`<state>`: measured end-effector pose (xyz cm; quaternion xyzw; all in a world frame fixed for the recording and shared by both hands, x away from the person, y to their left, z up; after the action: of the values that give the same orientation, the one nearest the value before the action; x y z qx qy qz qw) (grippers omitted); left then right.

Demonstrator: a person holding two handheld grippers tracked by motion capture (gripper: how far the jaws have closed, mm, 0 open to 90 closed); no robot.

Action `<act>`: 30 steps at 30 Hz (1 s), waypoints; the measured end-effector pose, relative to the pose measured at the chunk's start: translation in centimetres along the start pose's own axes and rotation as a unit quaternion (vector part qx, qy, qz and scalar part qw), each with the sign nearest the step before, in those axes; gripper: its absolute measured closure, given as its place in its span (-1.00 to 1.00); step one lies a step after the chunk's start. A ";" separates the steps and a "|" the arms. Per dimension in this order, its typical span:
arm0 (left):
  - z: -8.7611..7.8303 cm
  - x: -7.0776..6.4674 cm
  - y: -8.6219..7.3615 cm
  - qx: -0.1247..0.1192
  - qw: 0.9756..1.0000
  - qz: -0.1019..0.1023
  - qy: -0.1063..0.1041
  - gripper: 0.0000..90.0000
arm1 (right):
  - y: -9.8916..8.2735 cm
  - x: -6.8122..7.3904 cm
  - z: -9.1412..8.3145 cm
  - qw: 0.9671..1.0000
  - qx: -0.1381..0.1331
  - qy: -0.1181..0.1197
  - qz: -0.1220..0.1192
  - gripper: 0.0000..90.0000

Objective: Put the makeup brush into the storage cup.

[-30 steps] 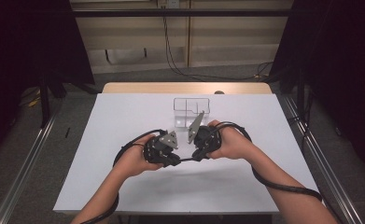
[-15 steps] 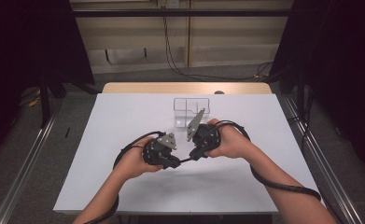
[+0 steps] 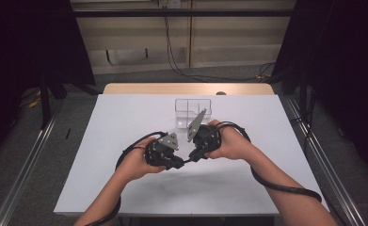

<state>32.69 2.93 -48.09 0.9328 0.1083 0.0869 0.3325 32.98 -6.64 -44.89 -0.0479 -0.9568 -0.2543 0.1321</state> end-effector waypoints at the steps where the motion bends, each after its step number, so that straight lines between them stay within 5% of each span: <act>1: -0.1 -0.1 0.2 -0.003 1.000 -0.004 -0.002 0.79 | 0.1 0.0 0.0 1.000 -0.004 0.001 -0.003 0.89; 24: -0.3 -0.6 1.3 -0.017 1.000 -0.006 -0.007 0.87 | 0.8 -0.1 -0.8 0.998 -0.057 0.011 -0.006 0.95; 30: -0.6 -0.6 1.6 -0.018 1.000 -0.007 -0.006 0.87 | 0.8 -0.2 -0.9 0.997 -0.075 0.007 0.003 0.71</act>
<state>32.21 1.94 -46.70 0.9265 0.1115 0.0811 0.3500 33.50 -6.37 -43.79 -0.0585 -0.9341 -0.3252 0.1351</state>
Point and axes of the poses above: each handheld gripper's, and its own axes: z roughly forward along the jaws, y roughly out of its top, x roughly to its left, the point moved 8 cm from there along z, roughly forward along the jaws, and after that the axes turned 13 degrees about y, right-handed, at the moved point
